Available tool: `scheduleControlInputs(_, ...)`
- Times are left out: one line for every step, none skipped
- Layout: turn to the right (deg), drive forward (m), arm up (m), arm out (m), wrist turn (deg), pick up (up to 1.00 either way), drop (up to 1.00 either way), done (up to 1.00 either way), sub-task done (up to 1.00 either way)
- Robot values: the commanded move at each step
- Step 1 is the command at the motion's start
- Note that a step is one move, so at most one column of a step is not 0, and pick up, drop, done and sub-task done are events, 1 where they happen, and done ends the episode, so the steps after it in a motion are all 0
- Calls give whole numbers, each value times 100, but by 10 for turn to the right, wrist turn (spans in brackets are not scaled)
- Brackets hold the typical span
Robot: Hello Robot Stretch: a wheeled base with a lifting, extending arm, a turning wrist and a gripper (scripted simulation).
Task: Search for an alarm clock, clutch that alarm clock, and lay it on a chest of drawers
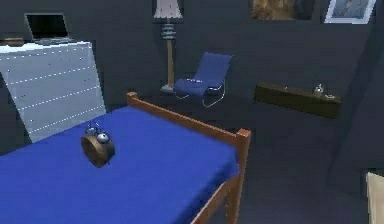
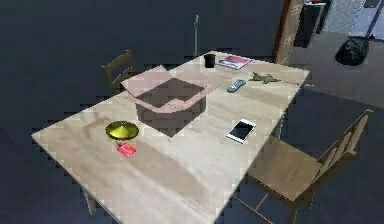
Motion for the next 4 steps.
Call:
scheduleControlInputs(240,0,0,0,0,0,0,0,0)
scheduleControlInputs(0,50,0,0,0,0,0,0,0)
scheduleControlInputs(-450,0,0,0,0,0,0,0,0)
scheduleControlInputs(-450,0,0,0,0,0,0,0,0)
